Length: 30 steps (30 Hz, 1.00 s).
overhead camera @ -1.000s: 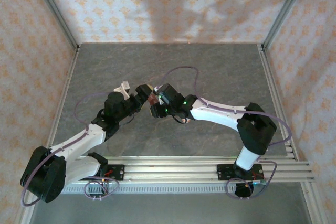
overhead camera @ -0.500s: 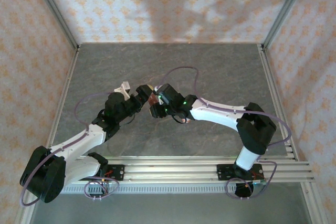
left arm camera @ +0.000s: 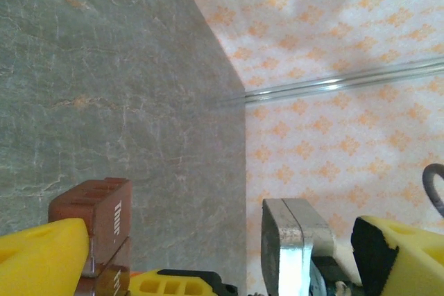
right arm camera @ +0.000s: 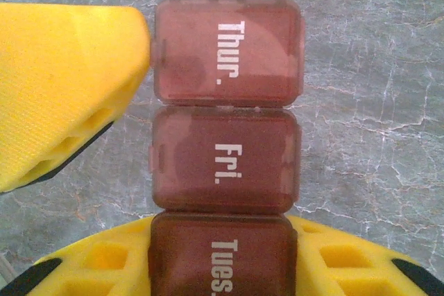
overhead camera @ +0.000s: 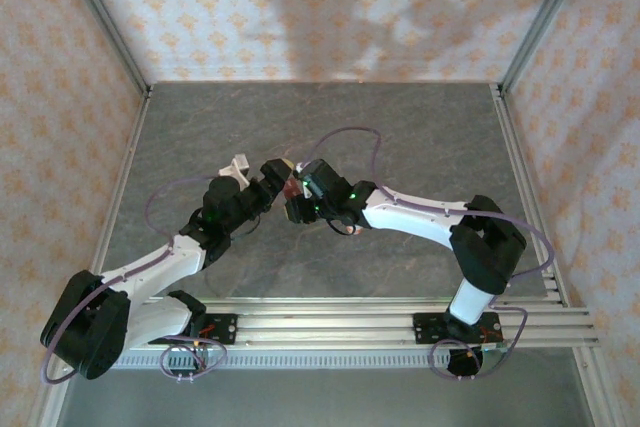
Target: Sort the pills into containers
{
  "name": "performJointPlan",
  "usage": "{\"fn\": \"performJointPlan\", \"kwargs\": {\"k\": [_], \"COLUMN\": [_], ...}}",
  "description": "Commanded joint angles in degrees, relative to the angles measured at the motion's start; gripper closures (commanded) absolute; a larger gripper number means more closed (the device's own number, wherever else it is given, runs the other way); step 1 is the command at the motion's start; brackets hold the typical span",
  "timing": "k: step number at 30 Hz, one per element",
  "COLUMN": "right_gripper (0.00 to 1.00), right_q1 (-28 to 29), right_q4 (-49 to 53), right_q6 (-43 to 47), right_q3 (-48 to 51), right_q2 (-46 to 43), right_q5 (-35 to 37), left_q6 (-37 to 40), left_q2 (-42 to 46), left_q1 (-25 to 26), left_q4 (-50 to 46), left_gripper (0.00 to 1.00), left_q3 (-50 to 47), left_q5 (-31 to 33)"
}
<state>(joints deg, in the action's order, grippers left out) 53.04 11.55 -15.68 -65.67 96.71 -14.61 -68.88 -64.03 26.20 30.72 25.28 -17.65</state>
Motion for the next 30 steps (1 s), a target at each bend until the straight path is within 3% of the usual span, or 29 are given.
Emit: {"fn": "performJointPlan", "kwargs": {"k": [1, 10, 20, 30], "right_gripper": [0.60, 0.60, 0.60, 0.60], "right_q1": [0.21, 0.07, 0.08, 0.10], "right_q4": [-3.15, -3.97, -3.29, -4.40], "right_q6": [-0.84, -1.29, -0.40, -2.84], "right_q3": [0.76, 1.33, 1.96, 1.25], "right_q2": [1.06, 2.13, 0.38, -1.47], "right_q5": [-0.34, 0.19, 2.05, 0.35], "left_q6": [-3.07, -6.46, 0.09, -0.15], "left_q2": [0.22, 3.56, 10.70, 7.97], "left_q1": [0.97, 1.58, 1.67, 1.66], "left_q4": [6.82, 9.77, -7.94, -6.22], "left_gripper": [0.04, 0.04, 0.02, 0.01], "left_q3": [-0.58, 0.61, 0.00, -1.28], "left_q5": [1.80, 4.25, 9.78, 7.89]}}
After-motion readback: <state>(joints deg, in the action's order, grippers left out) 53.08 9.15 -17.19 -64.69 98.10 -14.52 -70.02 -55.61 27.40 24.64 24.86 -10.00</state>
